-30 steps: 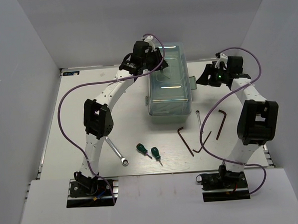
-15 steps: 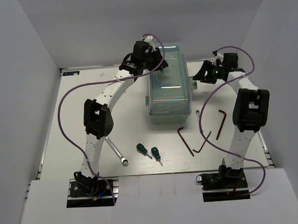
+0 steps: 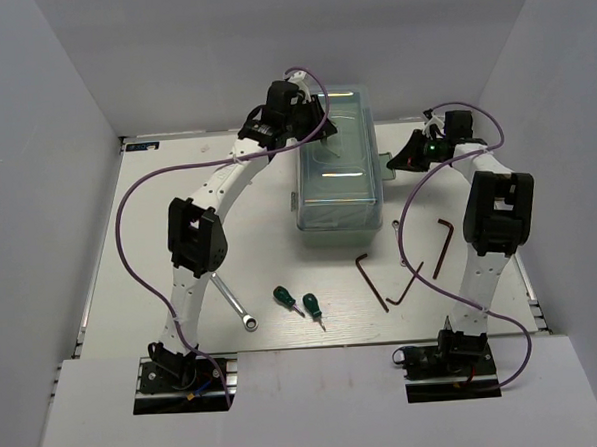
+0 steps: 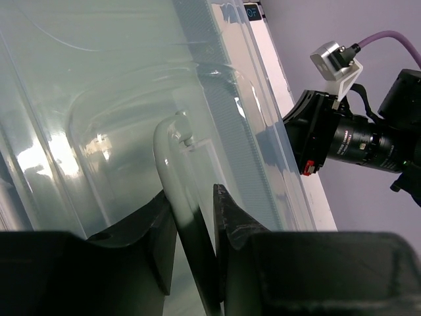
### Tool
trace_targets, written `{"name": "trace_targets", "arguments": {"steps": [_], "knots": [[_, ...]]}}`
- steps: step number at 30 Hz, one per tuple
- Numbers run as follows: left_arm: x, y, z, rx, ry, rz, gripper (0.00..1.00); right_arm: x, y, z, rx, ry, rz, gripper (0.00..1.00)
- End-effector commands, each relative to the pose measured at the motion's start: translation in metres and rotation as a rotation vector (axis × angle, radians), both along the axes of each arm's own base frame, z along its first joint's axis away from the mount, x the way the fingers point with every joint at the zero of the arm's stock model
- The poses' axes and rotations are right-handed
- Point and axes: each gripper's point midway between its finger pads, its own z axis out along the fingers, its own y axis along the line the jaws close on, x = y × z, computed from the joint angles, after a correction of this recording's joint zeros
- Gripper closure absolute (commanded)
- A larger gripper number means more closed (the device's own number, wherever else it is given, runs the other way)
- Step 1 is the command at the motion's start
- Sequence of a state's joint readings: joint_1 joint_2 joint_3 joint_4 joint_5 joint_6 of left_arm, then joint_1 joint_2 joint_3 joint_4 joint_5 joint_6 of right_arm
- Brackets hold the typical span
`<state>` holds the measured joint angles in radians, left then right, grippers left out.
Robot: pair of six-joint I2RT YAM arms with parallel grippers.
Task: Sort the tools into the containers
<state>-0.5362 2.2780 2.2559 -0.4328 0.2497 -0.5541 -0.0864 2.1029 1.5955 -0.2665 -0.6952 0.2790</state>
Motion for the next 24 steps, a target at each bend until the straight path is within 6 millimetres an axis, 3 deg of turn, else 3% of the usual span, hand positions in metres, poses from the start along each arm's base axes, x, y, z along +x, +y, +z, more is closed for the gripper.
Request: {"name": "trace_targets", "arguments": {"steps": [1, 5, 6, 11, 15, 21, 22, 24], "knots": [[-0.004, 0.006, 0.011, 0.026, -0.02, -0.044, 1.0, 0.006, -0.004, 0.021, -0.003, -0.07, 0.036, 1.0], [-0.005, 0.018, 0.048, -0.002, -0.07, -0.01, 1.0, 0.012, -0.024, 0.026, -0.144, -0.073, -0.024, 1.0], [-0.005, 0.026, 0.063, -0.005, -0.097, -0.003, 1.0, 0.022, -0.034, 0.035, -0.202, -0.111, -0.043, 1.0], [-0.003, 0.066, 0.1, 0.013, -0.153, 0.088, 1.0, 0.031, -0.057, 0.045, -0.311, -0.108, -0.108, 1.0], [-0.006, 0.101, 0.099, 0.08, -0.152, 0.137, 1.0, 0.036, -0.064, 0.053, -0.336, -0.119, -0.132, 1.0], [-0.013, 0.137, 0.092, 0.174, -0.144, 0.197, 1.0, 0.035, -0.073, 0.057, -0.379, -0.115, -0.145, 1.0], [-0.015, 0.149, 0.1, 0.182, -0.162, 0.224, 1.0, 0.037, -0.074, 0.058, -0.386, -0.12, -0.148, 1.0], [-0.019, 0.164, 0.09, 0.226, -0.144, 0.252, 1.0, 0.037, -0.076, 0.06, -0.403, -0.124, -0.15, 1.0]]}}
